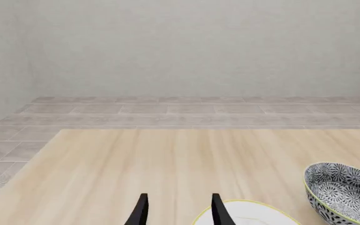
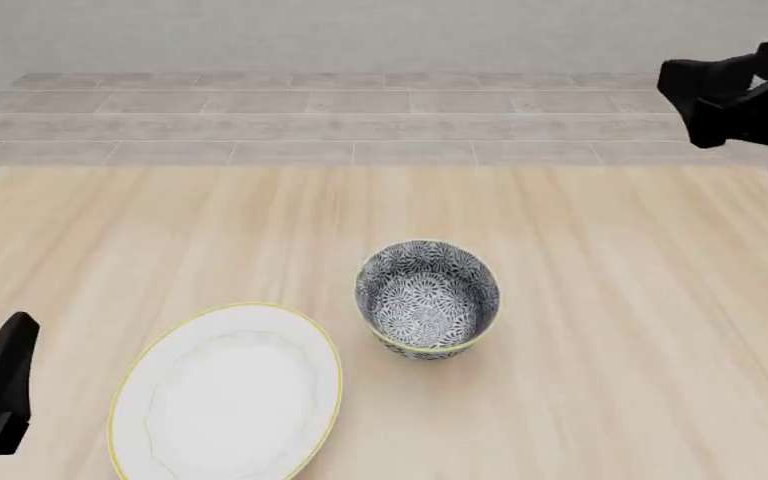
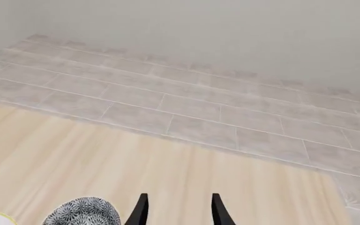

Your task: Put the bowl on the plate.

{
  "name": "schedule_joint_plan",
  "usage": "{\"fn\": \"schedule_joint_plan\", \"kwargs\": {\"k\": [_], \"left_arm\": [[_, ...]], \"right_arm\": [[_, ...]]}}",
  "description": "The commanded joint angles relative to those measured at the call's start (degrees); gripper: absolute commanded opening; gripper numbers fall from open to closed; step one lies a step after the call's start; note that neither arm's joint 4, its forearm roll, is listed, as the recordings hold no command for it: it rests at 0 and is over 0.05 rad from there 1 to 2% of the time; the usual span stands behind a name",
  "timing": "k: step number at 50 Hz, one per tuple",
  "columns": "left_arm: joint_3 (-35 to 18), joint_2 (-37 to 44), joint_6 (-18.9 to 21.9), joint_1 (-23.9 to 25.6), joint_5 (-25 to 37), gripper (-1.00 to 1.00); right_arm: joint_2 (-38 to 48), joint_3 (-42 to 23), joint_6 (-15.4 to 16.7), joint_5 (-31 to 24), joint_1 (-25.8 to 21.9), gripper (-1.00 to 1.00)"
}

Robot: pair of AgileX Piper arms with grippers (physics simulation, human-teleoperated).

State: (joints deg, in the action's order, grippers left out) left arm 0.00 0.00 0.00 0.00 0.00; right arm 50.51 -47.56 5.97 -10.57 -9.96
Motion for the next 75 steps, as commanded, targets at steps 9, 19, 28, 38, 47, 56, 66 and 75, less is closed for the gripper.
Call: {"fn": "schedule_joint_plan", "kwargs": {"k": [9, 19, 28, 38, 47, 56, 66, 75], "left_arm": [[0.0, 0.0, 0.0, 0.0, 0.0, 1.00], [0.0, 0.0, 0.0, 0.0, 0.0, 1.00], [0.0, 0.0, 0.0, 0.0, 0.0, 1.00], [0.0, 0.0, 0.0, 0.0, 0.0, 1.00], [0.0, 0.0, 0.0, 0.0, 0.0, 1.00], [0.0, 0.0, 0.0, 0.0, 0.0, 1.00], [0.0, 0.0, 0.0, 0.0, 0.0, 1.00], [0.0, 0.0, 0.0, 0.0, 0.0, 1.00]], "right_arm": [[12.3, -3.0, 0.5, 3.0, -4.7, 1.00], [17.0, -3.6, 0.1, 3.9, -7.5, 1.00], [20.9, -4.2, -0.9, 4.3, -9.9, 1.00], [25.5, -3.2, -1.2, 6.8, -12.3, 1.00], [28.0, -2.0, -1.3, 8.4, -13.1, 1.00], [30.1, -0.5, -0.6, 10.3, -13.0, 1.00], [33.6, 0.3, -0.4, 12.5, -13.8, 1.00], [36.4, 0.7, -0.9, 14.0, -14.3, 1.00]]}}
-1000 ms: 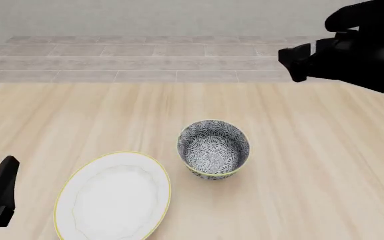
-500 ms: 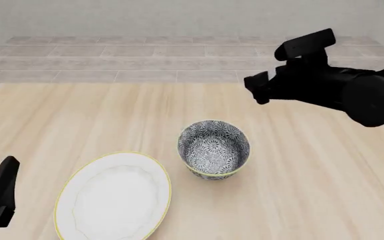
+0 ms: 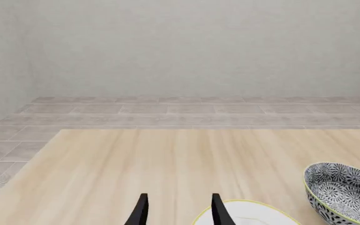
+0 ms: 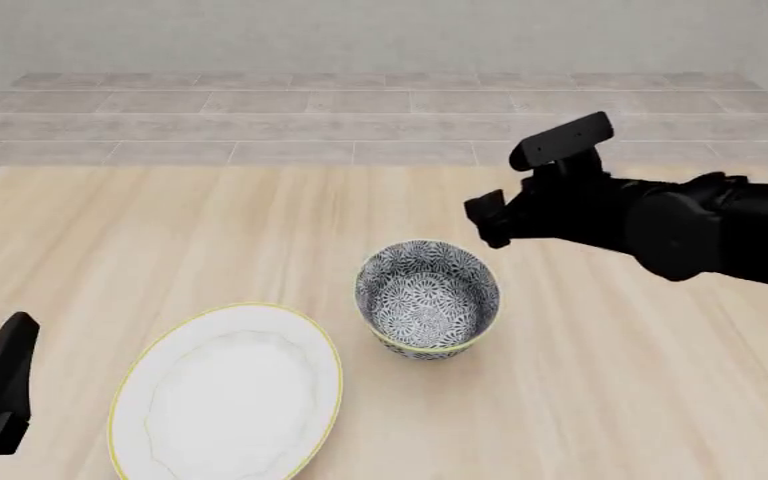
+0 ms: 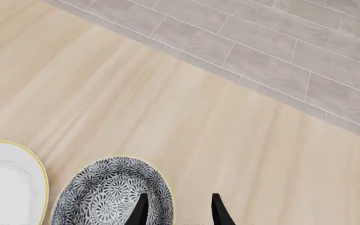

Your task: Put the bowl on the plate.

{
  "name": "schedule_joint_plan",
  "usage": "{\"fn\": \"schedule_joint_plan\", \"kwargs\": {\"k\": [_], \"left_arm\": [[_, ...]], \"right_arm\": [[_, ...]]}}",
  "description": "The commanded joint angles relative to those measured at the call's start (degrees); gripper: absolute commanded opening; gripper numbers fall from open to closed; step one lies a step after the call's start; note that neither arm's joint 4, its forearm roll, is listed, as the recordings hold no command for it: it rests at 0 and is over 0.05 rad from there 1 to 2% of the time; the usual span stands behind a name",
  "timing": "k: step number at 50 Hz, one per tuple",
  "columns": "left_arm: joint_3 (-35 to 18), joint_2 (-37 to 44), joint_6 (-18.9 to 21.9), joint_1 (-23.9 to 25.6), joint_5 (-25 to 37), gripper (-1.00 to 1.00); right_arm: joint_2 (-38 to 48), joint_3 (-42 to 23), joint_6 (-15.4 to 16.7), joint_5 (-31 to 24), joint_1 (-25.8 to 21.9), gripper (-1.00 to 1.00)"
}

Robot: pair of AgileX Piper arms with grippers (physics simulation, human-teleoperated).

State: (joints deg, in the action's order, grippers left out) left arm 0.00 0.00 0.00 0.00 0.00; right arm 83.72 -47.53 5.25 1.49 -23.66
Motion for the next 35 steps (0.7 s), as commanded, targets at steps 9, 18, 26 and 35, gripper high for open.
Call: {"fn": "schedule_joint_plan", "kwargs": {"k": [9, 18, 26, 35], "left_arm": [[0.0, 0.0, 0.0, 0.0, 0.0, 1.00], [0.0, 0.0, 0.0, 0.0, 0.0, 1.00], [0.0, 0.0, 0.0, 0.0, 0.0, 1.00], [0.0, 0.0, 0.0, 0.0, 0.0, 1.00]], "right_arm": [[6.2, 1.3, -1.0, 3.6, -1.3, 1.00], [8.2, 1.6, -1.7, 4.7, -1.8, 1.00], [9.2, 2.2, -1.8, 5.6, -2.0, 1.00], [10.2, 3.0, -1.9, 6.6, -2.0, 1.00]]}}
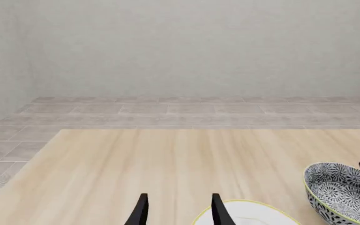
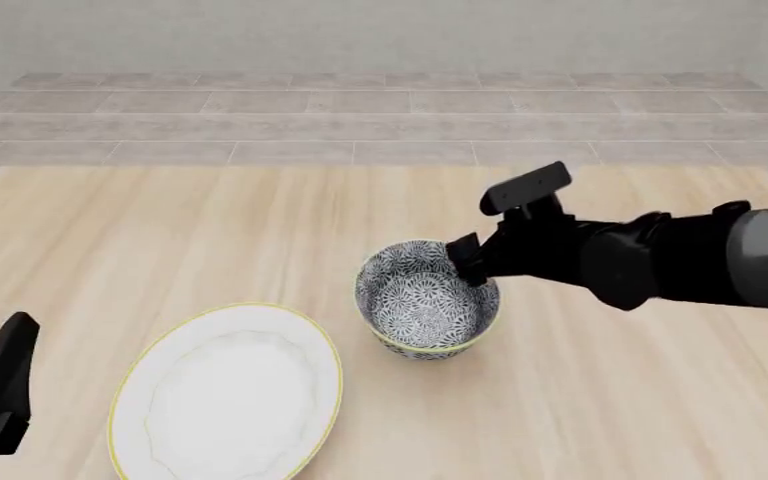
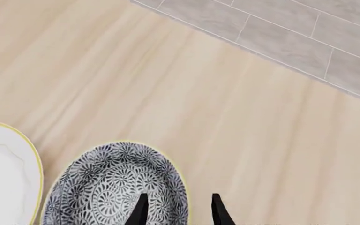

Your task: Put the bowl on the plate.

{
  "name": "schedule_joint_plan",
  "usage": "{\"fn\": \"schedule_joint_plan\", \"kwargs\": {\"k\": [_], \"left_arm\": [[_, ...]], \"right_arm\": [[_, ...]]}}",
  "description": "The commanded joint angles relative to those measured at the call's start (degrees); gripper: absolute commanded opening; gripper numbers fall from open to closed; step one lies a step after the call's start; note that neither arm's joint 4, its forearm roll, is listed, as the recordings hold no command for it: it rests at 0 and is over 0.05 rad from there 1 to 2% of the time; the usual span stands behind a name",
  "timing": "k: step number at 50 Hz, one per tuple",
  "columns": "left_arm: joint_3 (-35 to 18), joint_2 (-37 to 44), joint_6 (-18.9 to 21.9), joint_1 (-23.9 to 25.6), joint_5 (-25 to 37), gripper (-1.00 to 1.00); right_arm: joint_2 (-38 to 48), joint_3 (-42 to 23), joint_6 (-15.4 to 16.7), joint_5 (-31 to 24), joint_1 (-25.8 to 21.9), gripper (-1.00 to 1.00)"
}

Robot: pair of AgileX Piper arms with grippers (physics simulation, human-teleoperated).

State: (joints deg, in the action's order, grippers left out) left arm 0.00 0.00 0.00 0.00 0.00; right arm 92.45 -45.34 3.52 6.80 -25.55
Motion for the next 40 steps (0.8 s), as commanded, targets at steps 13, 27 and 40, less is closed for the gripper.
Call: {"fn": "schedule_joint_plan", "kwargs": {"k": [13, 27, 40], "left_arm": [[0.0, 0.0, 0.0, 0.0, 0.0, 1.00], [0.0, 0.0, 0.0, 0.0, 0.0, 1.00], [0.0, 0.0, 0.0, 0.0, 0.0, 1.00]], "right_arm": [[3.5, 1.2, -1.0, 2.6, -0.3, 1.00], [5.6, 1.5, -2.0, 3.8, -0.8, 1.00], [6.4, 1.4, -2.3, 4.3, -0.8, 1.00]]}}
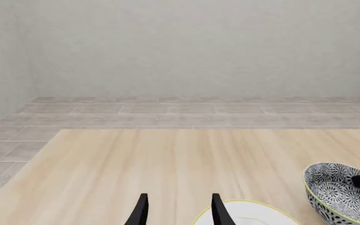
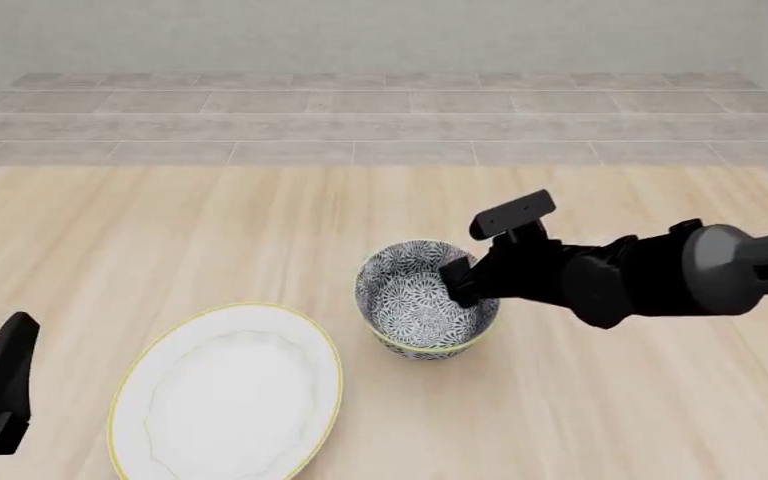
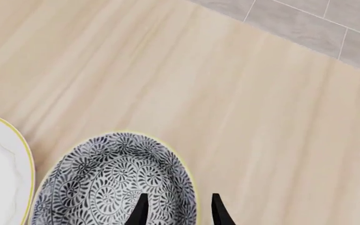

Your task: Put the bowl on the plate.

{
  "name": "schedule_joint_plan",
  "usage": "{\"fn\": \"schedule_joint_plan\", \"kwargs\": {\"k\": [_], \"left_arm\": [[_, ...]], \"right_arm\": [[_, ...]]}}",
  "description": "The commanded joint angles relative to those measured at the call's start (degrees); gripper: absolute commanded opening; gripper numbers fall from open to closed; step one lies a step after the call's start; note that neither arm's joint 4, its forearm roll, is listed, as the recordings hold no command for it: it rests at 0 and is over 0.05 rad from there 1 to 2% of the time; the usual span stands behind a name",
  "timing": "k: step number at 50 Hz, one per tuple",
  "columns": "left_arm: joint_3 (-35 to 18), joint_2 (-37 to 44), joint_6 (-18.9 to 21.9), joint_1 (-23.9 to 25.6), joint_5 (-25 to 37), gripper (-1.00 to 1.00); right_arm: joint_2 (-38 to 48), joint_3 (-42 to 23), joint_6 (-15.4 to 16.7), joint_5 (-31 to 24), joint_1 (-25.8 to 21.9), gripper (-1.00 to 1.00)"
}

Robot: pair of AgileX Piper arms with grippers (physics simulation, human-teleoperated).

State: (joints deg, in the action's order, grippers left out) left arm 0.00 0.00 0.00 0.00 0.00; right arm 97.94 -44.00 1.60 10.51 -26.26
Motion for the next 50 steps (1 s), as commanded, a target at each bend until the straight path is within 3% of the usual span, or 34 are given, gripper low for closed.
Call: {"fn": "schedule_joint_plan", "kwargs": {"k": [1, 50], "left_arm": [[0.0, 0.0, 0.0, 0.0, 0.0, 1.00], [0.0, 0.0, 0.0, 0.0, 0.0, 1.00]], "right_arm": [[0.9, 0.1, -0.5, 0.6, -0.1, 1.00], [4.0, 0.8, -2.1, 3.0, 0.5, 1.00]]}}
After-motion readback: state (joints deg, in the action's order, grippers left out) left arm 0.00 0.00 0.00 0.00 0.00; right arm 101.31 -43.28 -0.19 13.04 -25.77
